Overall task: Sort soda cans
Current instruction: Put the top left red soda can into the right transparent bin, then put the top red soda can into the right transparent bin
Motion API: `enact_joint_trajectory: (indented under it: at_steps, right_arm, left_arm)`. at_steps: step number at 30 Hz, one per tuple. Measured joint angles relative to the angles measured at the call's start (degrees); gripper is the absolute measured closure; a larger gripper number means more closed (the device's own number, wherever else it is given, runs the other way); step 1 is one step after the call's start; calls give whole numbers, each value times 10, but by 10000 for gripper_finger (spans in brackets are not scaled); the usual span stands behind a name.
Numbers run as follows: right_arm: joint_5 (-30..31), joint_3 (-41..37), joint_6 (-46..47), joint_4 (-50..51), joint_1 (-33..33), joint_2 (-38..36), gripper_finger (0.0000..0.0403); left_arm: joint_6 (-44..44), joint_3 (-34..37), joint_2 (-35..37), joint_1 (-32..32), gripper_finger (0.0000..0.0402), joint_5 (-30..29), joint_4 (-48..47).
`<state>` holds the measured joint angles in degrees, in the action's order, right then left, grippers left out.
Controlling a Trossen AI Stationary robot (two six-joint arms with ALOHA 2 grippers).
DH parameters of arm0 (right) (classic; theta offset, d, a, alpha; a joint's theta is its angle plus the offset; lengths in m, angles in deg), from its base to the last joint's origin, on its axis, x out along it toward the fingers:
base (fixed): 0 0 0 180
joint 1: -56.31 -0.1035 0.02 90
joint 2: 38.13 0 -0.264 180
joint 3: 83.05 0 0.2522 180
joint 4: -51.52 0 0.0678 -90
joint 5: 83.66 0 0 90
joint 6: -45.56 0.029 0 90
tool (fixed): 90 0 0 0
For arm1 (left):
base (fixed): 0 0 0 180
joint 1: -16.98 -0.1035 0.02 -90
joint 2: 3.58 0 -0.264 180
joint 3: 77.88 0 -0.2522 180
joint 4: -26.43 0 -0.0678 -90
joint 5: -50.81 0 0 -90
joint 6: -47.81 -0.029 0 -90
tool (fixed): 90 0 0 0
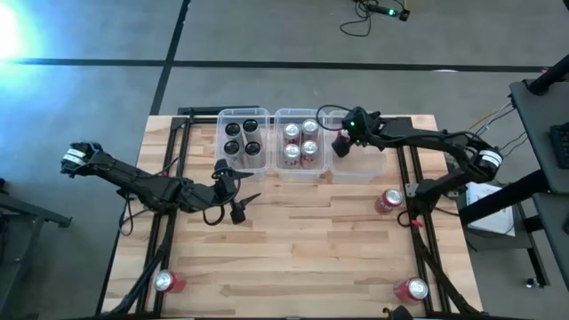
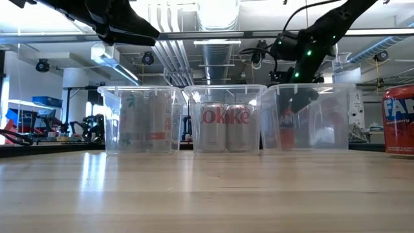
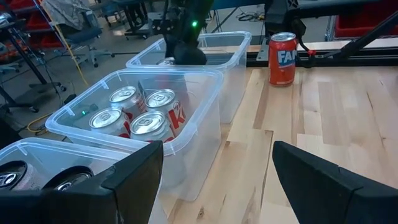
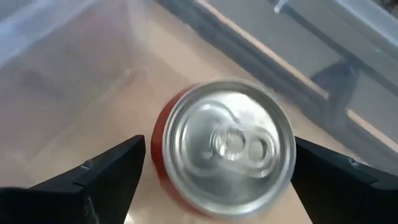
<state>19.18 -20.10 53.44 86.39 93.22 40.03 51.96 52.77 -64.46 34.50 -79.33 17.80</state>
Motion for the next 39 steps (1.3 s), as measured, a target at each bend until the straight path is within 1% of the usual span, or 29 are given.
enact_joint_trajectory:
  at_steps: [7,14,18,20,23,26,29,39]
  right_arm:
    - [-3,59,30,153,-4,-47,37]
    - [-16,135,29,311,-7,-60,35]
    - [-68,161,52,378,-20,-60,35]
    - [-73,165,90,410,-30,-60,35]
    - [-73,163,138,434,-41,-60,35]
    - [-90,151,160,447,-48,-59,35]
    - [-96,139,162,447,-48,-59,35]
    - [-83,134,155,446,-48,-59,35]
  left_arm:
    - [-1,0,0,0,116,0,0]
    - [0,0,0,0,116,0,0]
    - [0,0,0,0,116,0,0]
    - [0,0,0,0,116,0,0]
    - [0,0,0,0,116,0,0]
    - [0,0,0,0,116,0,0]
    - [0,0,0,0,116,0,0]
    - [5,0,0,0,116,1,0]
